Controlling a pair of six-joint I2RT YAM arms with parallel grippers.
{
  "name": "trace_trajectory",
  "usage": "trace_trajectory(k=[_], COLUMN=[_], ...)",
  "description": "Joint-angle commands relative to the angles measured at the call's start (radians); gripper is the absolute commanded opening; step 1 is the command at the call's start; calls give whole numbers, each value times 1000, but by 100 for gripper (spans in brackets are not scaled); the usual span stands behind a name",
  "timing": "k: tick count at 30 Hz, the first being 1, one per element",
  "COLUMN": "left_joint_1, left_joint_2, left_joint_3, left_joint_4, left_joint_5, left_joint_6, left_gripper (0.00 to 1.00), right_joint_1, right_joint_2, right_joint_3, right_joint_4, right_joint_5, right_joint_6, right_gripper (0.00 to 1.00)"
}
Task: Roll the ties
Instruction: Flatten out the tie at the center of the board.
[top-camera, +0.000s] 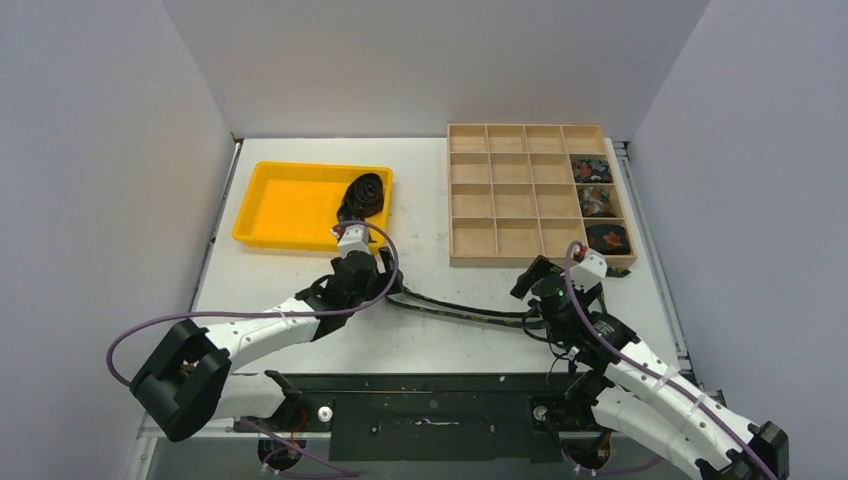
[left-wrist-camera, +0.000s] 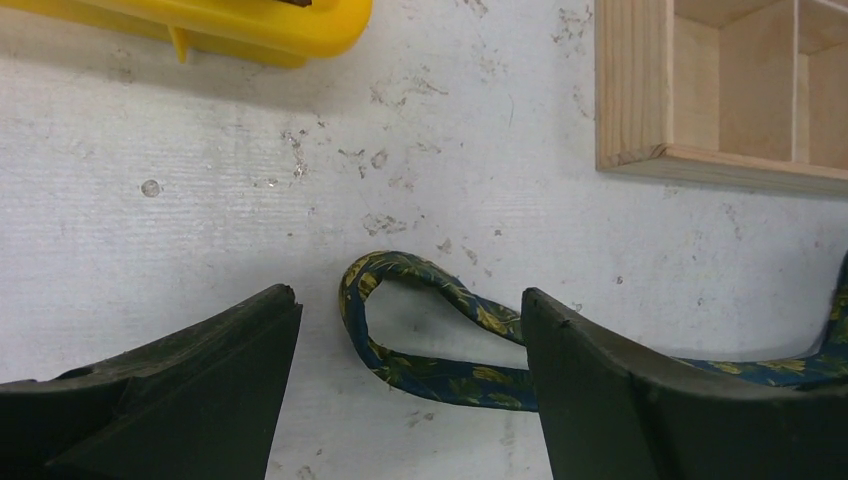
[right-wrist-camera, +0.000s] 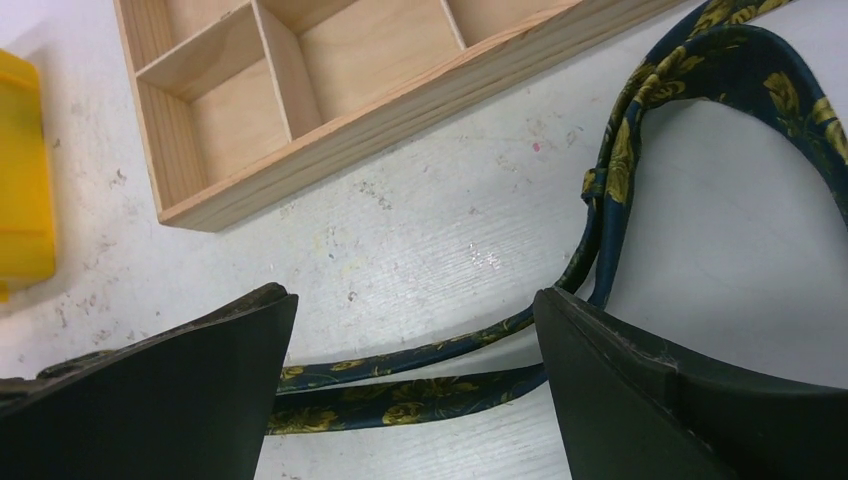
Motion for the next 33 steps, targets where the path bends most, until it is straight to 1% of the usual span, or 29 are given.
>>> trace_trajectory(k=[1, 4, 9, 11, 14, 16, 17, 18, 19, 21, 23, 24, 25, 26, 27, 30, 31, 33], left_joint_1=[3, -1, -5, -9, -14, -16, -17, -20, -21, -26, -33, -39, -48, -55, -65, -95, -99, -100], left_joint_2=[49, 50, 2, -21, -44, -54, -60, -70, -80, -113, -164, -198, -240, -289, -337, -508, -562, -674], left_joint_3=[-51, -126, -247, -277, -308, -320, -325, -332, -340, -376, -416, -437, -453, -468, -479, -489, -490, -478], left_joint_4=[156, 249, 373, 410, 450, 460, 465, 466, 475, 500, 530, 544, 547, 543, 527, 414, 382, 247], left_joint_5=[22, 28, 28, 30, 35, 34, 34, 31, 27, 20, 7, -6, -18, -34, -51, -118, -139, -171], left_joint_6=[32, 28, 16, 21, 31, 36, 40, 40, 41, 39, 29, 24, 16, 10, 2, -21, -37, -82], left_gripper=[74, 64, 48, 44, 40, 37, 35, 33, 31, 28, 27, 27, 27, 30, 35, 61, 67, 76], right_joint_1=[-47, -131, -335, -364, -372, -379, -380, -381, -385, -390, -390, -390, -392, -394, -393, -389, -390, -391], right_joint_2=[-33, 2, 105, 162, 242, 293, 316, 339, 356, 362, 309, 264, 215, 162, 103, -124, -200, -323], right_joint_3=[-15, -47, -110, -112, -109, -104, -105, -108, -112, -131, -169, -198, -241, -264, -283, -396, -434, -502], right_joint_4=[-69, -52, 102, 138, 211, 257, 280, 300, 325, 379, 475, 537, 608, 665, 694, 798, 805, 784], right_joint_5=[23, -25, -198, -212, -207, -214, -218, -223, -232, -253, -269, -289, -327, -386, -426, -547, -575, -648], right_joint_6=[91, 116, 101, 100, 94, 87, 79, 74, 66, 41, -5, -36, -84, -134, -182, -242, -240, -228], right_gripper=[95, 97, 97, 97, 96, 93, 90, 84, 73, 45, 23, 17, 13, 9, 6, 5, 5, 5])
